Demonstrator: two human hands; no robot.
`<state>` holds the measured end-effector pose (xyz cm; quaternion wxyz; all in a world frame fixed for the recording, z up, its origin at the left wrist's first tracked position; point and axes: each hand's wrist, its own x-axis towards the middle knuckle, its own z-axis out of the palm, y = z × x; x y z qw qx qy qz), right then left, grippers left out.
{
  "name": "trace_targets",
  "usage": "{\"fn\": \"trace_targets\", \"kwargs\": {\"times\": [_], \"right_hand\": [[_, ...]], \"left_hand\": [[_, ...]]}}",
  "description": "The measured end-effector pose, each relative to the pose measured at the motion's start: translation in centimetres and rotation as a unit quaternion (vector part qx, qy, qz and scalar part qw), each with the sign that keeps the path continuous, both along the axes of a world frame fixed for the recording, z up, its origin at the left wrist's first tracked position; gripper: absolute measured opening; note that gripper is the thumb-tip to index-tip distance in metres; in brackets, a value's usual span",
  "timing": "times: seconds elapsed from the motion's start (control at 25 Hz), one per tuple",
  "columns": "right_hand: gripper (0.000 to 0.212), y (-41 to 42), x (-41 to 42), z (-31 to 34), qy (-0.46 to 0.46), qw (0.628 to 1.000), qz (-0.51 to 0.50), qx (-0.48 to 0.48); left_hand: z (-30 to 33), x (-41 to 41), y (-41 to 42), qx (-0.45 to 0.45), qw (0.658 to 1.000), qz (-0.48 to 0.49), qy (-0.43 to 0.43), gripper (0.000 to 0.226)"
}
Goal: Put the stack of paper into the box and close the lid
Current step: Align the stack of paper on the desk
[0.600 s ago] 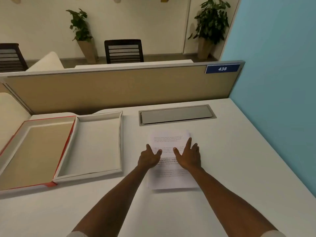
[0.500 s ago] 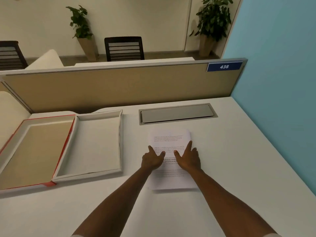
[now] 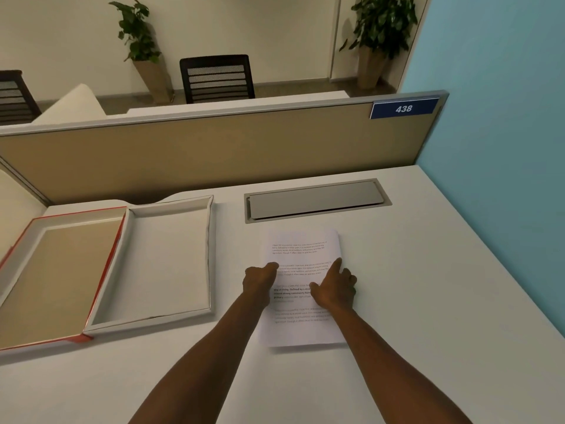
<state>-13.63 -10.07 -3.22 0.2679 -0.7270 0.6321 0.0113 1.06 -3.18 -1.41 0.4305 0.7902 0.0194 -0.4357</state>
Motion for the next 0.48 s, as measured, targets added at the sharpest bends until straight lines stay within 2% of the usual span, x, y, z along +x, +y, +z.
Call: {"fn": "trace_targets", "kwargs": {"times": [0.16, 0.28, 0.48], "right_hand": [[0.102, -0.1, -0.1, -0.1, -0.006, 1.0, -0.004, 0.004], [0.103, -0.1, -0.4, -0.2, -0.016, 1.0, -0.007, -0.001], [0.106, -0.6, -1.1, -0.7, -0.056, 0.998, -0.035, -0.006]], "left_hand": [[0.6, 0.9, -1.1, -0.03, 0.998, -0.041, 0.034, 0.043], [0.6, 0.8, -1.4, -0.005, 0.997, -0.079, -0.006, 0.036], [1.0, 0.0, -2.2, -0.011, 0.993, -0.116, -0.021, 0.029]]}}
